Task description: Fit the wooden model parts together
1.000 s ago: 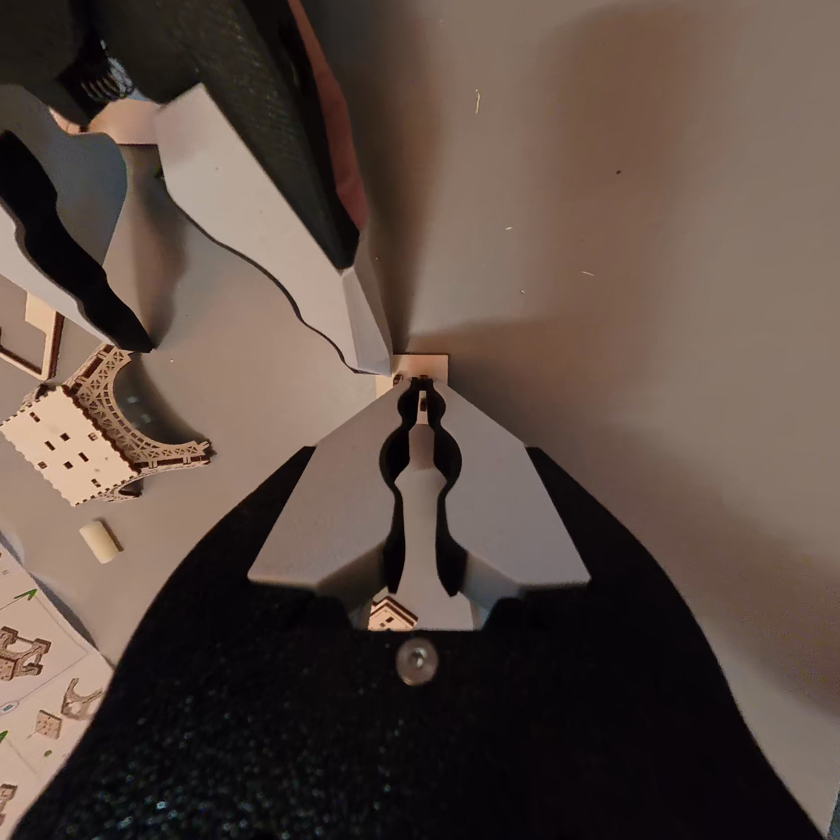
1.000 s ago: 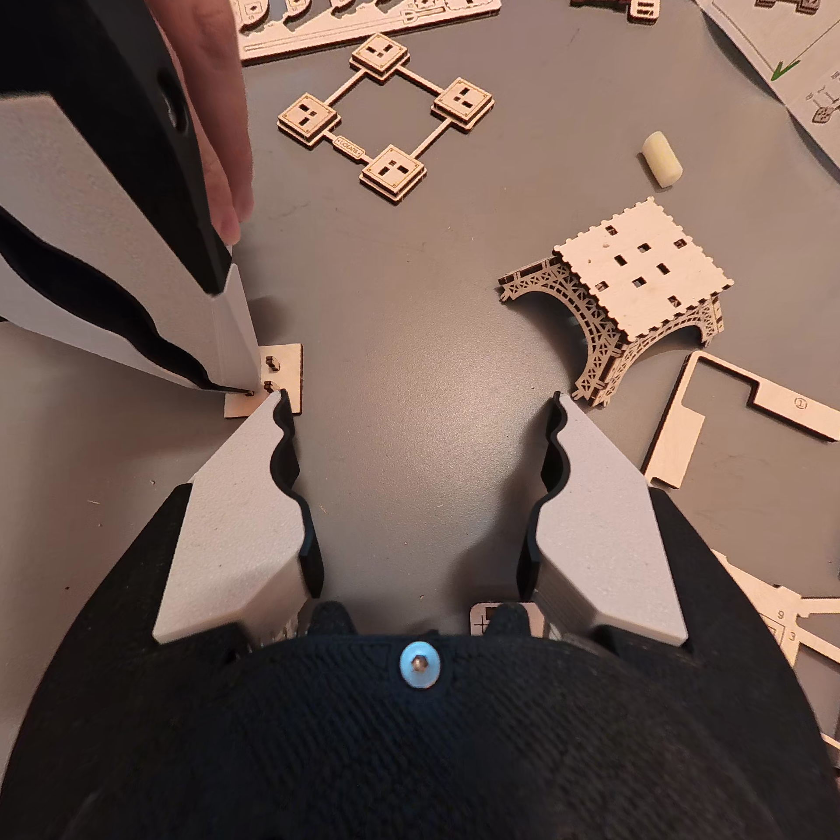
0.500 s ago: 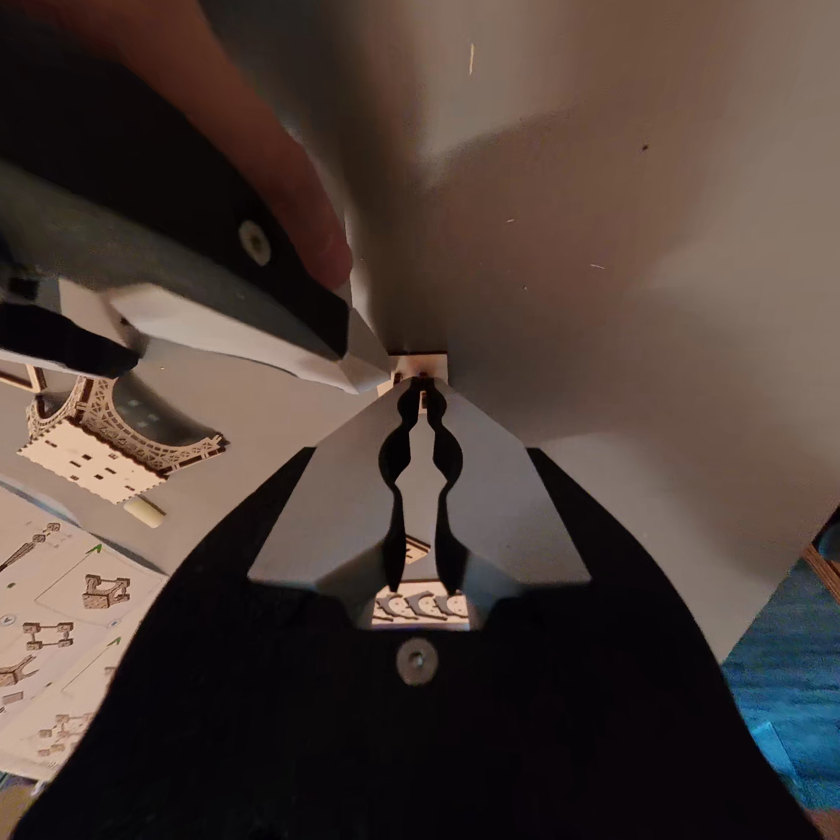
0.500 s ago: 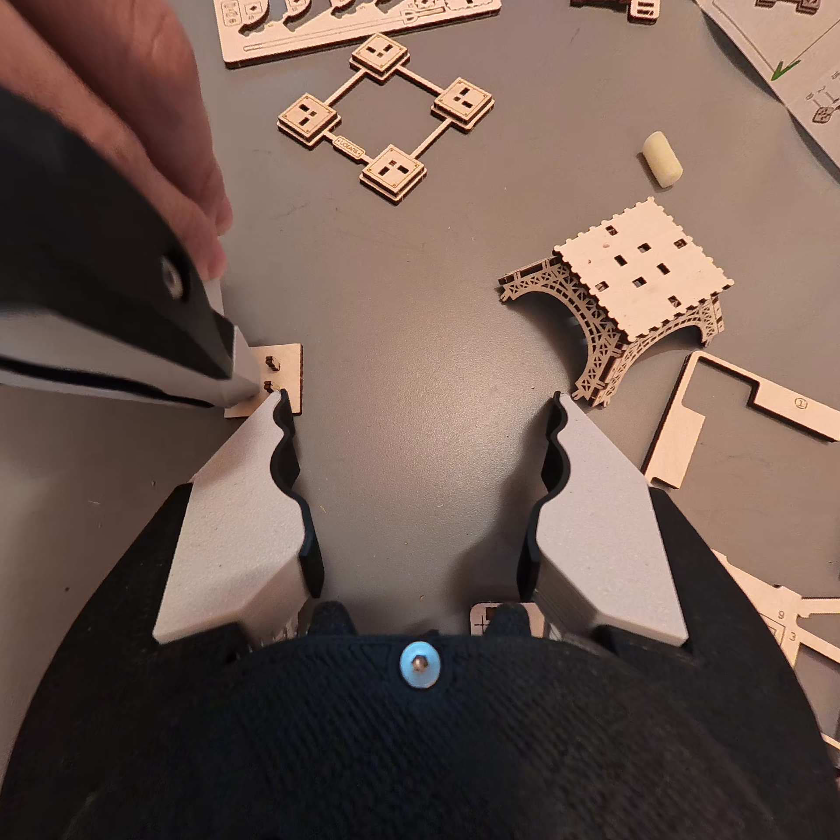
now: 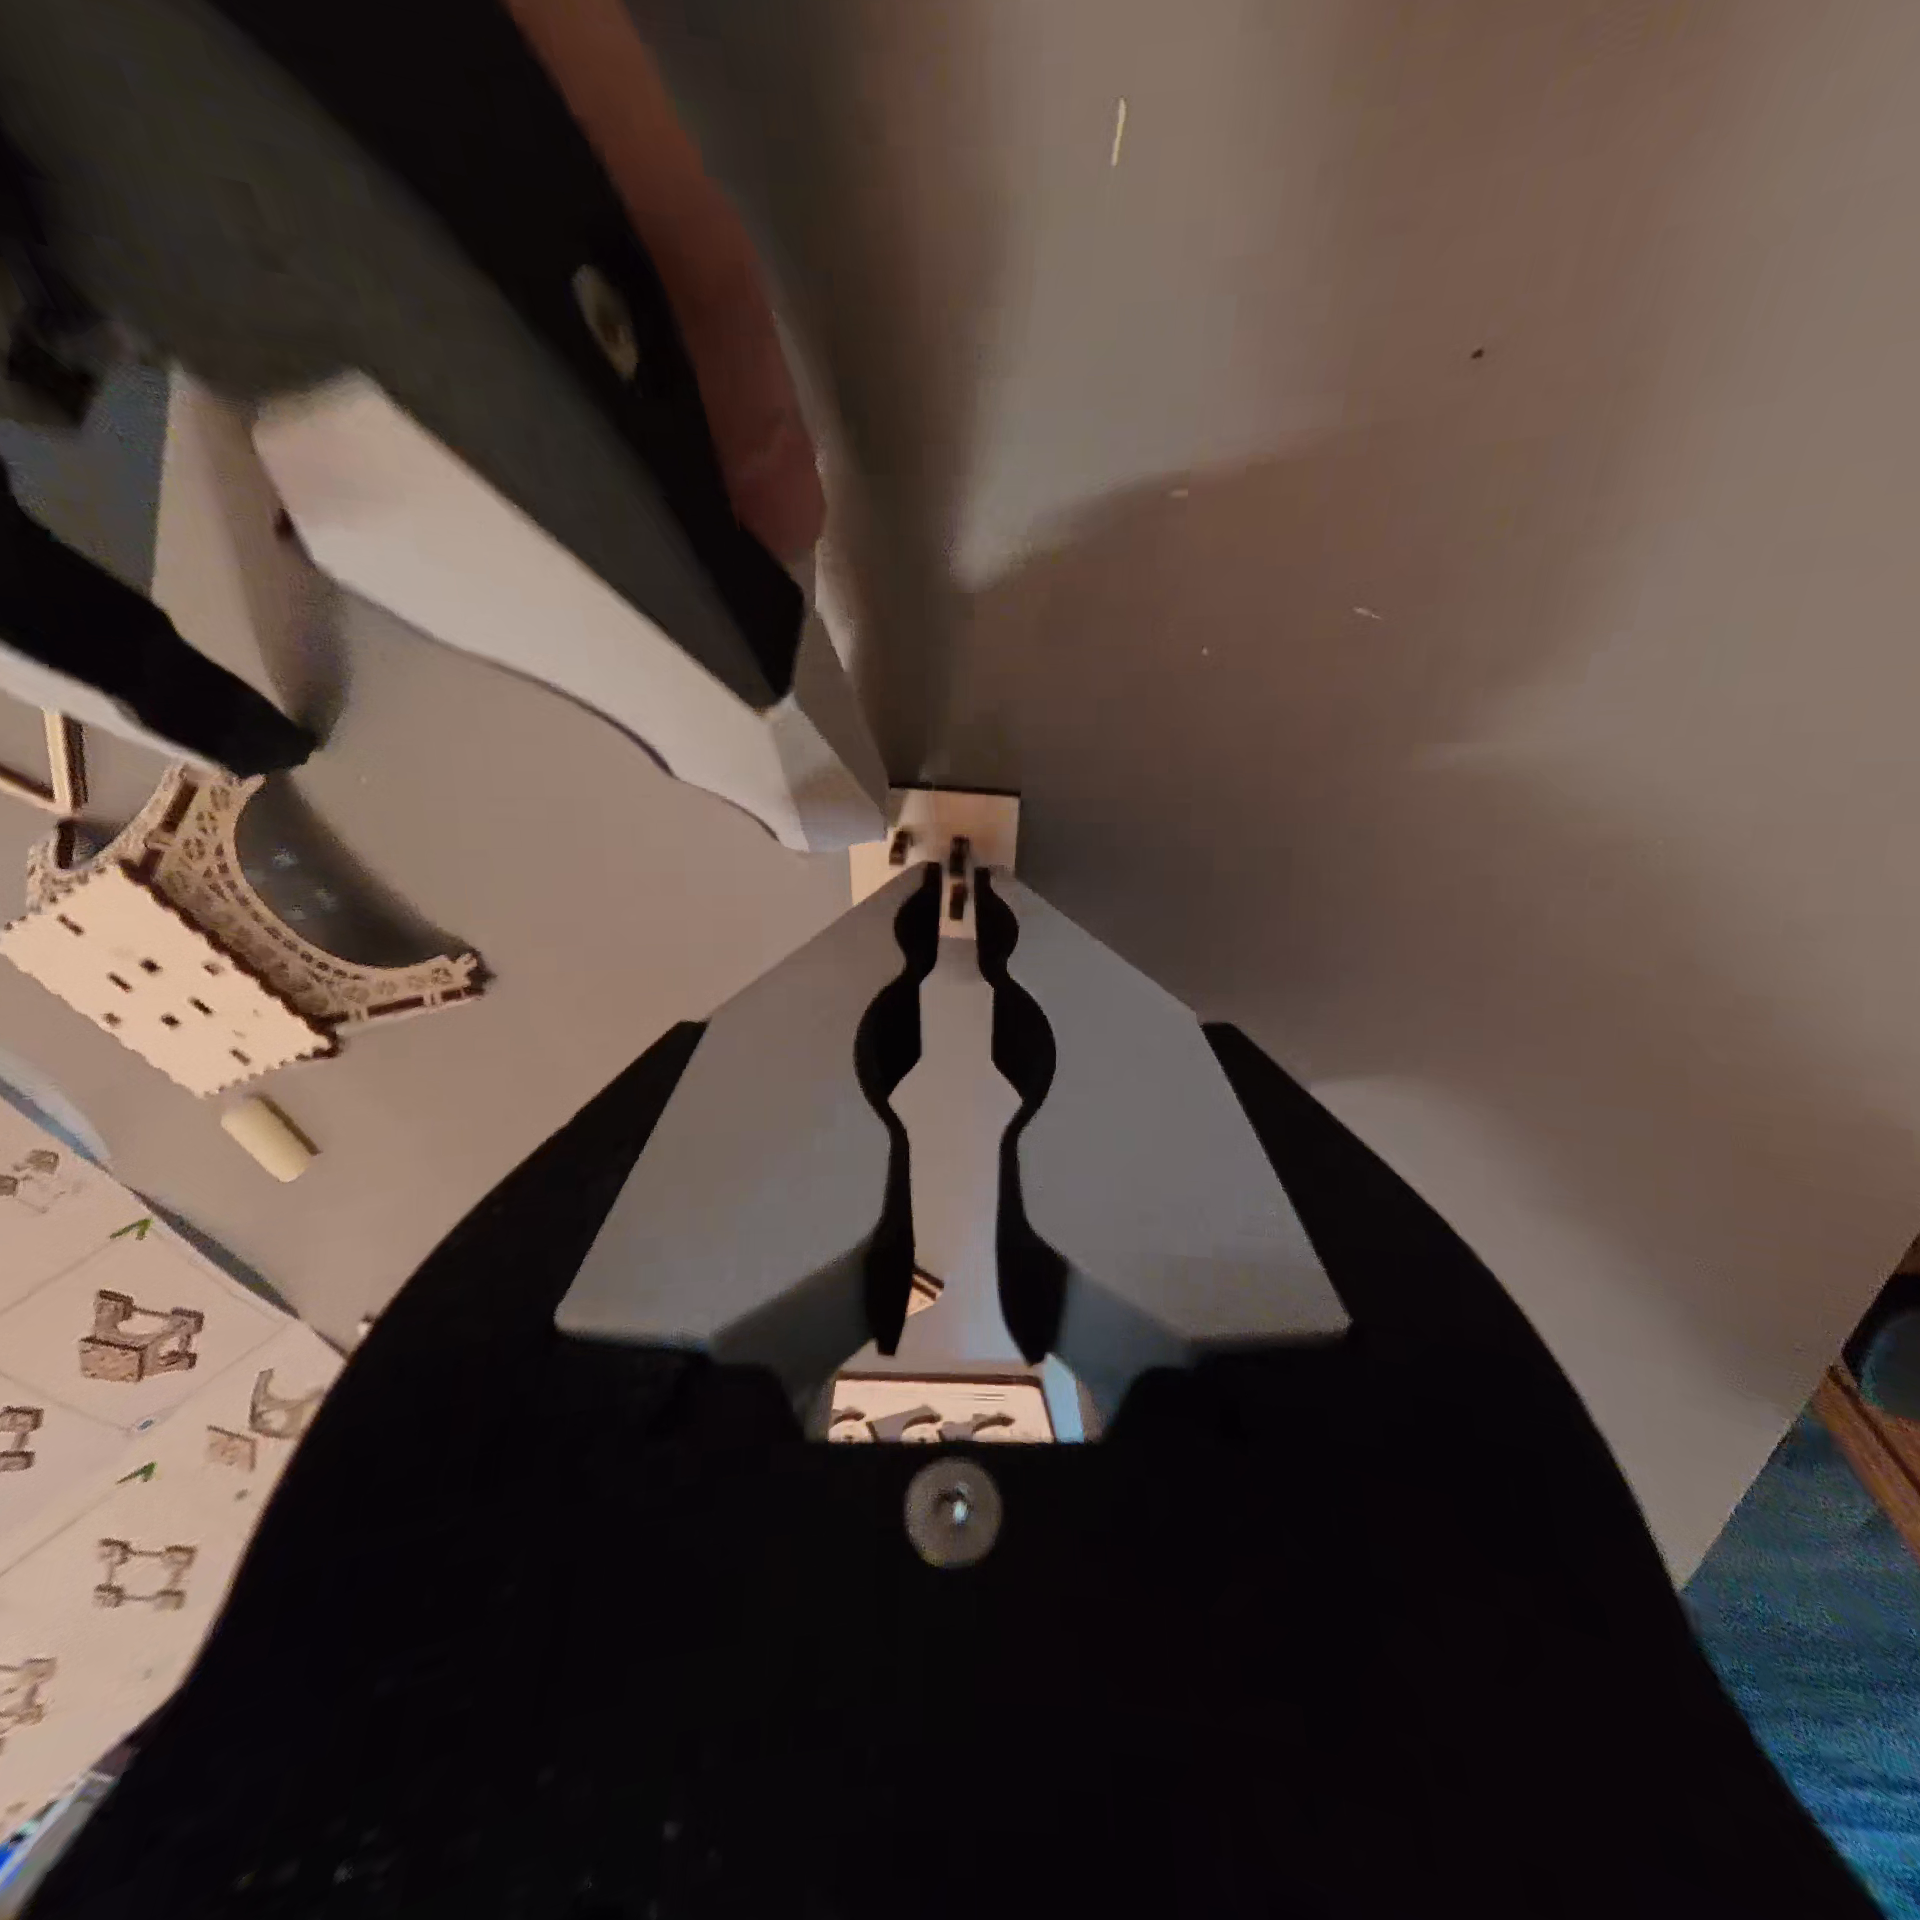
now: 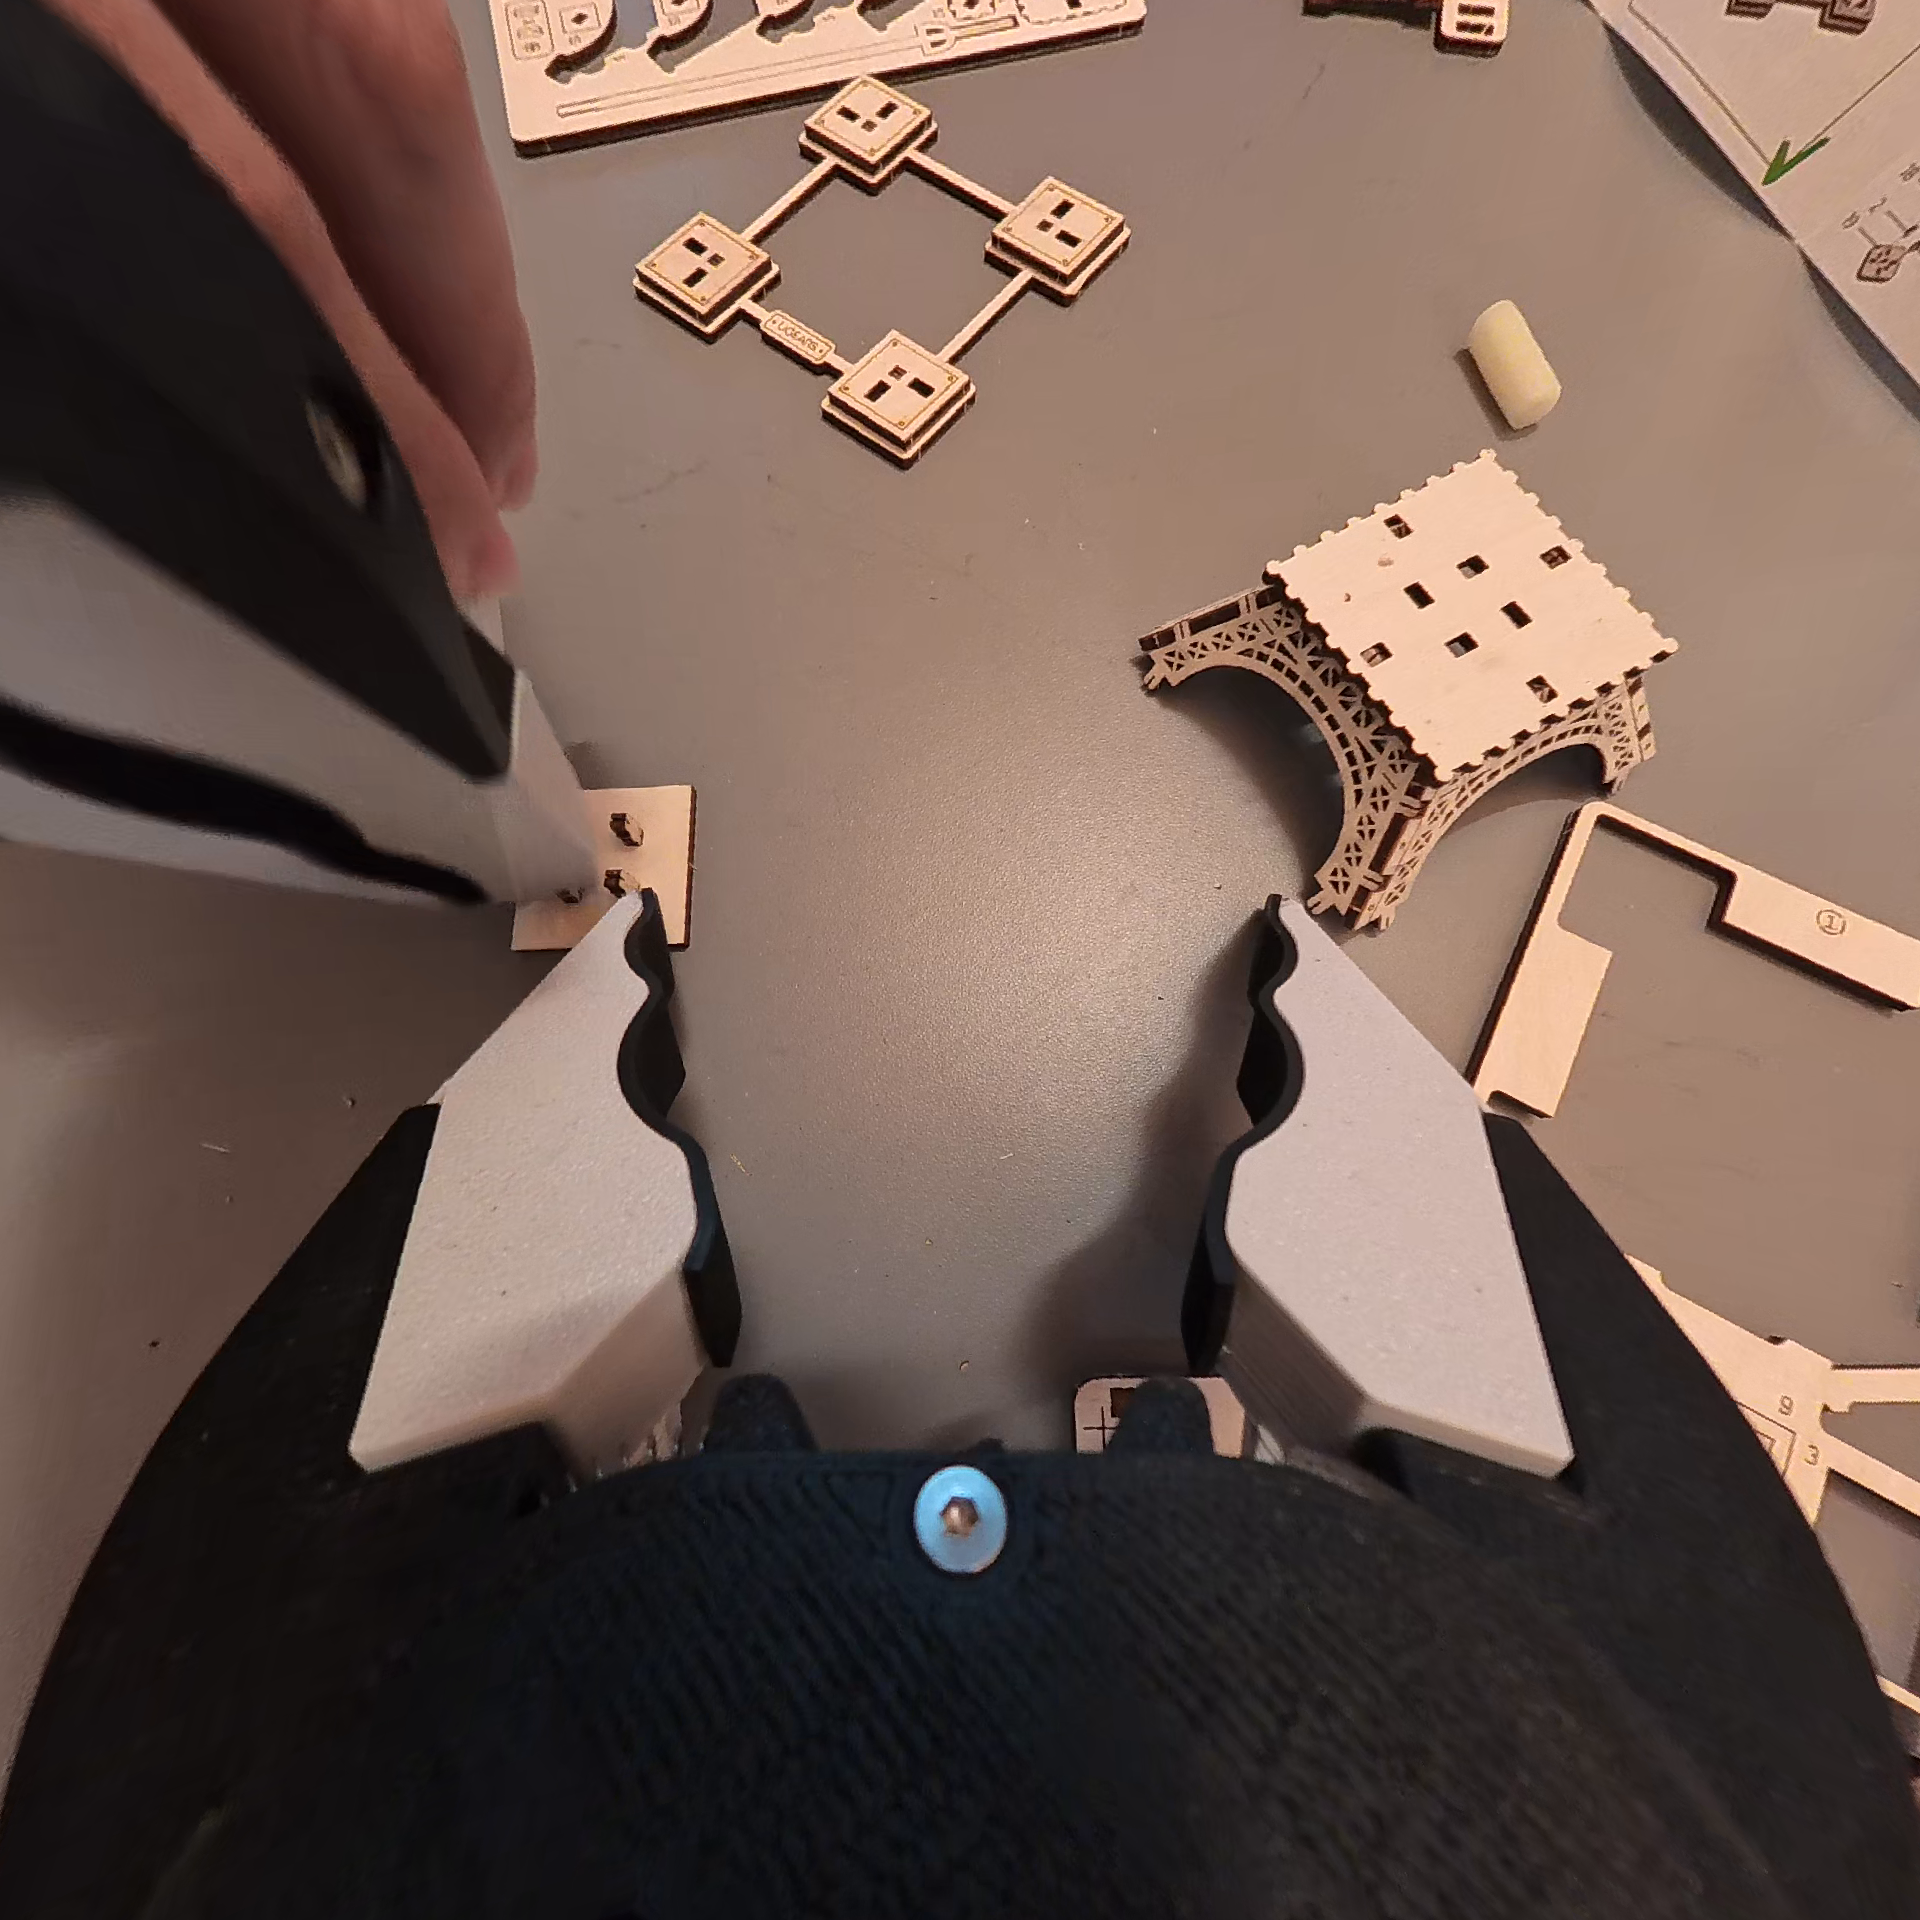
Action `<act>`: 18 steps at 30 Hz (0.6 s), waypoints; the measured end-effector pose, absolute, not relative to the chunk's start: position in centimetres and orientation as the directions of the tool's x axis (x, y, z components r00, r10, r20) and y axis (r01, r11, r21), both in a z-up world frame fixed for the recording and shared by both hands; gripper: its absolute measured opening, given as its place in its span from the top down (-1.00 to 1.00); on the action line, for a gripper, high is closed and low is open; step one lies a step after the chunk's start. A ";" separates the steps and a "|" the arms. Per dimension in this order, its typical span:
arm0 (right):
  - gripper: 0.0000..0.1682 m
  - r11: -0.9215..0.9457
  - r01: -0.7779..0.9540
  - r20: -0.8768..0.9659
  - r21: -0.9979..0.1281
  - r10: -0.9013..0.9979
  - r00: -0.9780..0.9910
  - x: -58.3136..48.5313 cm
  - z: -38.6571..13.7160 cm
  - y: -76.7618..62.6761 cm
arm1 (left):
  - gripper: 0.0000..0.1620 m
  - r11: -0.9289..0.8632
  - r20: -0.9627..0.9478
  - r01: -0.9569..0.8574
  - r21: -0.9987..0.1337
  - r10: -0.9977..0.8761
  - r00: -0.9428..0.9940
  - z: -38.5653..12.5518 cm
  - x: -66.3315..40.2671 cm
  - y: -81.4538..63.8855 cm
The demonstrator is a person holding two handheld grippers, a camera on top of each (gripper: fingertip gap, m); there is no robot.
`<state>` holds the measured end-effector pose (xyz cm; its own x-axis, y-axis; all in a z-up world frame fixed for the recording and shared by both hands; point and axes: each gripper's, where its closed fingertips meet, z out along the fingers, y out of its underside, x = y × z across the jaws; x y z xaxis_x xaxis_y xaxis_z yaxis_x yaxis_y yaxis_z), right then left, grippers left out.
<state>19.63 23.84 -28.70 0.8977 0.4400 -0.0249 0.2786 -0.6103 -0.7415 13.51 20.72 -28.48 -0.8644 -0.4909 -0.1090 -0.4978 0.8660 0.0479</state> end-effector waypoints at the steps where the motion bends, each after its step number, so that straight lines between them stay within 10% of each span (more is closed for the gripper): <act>1: -0.30 -0.610 0.279 -0.025 -0.742 0.440 0.898 19.6 -28.7 23.8 | 0.92 0.859 -0.127 -0.510 0.038 -0.502 -0.856 -28.4 13.4 21.0; 18: -0.30 -0.611 0.277 -0.027 -0.741 0.440 0.898 19.6 -28.7 23.8 | 0.93 0.554 -0.147 -0.453 -0.698 -0.731 -0.666 -24.9 13.2 20.0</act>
<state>19.63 23.85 -28.69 0.8978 0.4397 -0.0266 0.2773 -0.6111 -0.7414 13.25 19.97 -24.93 -0.6661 -0.7311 -0.1473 -0.4533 0.5538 -0.6984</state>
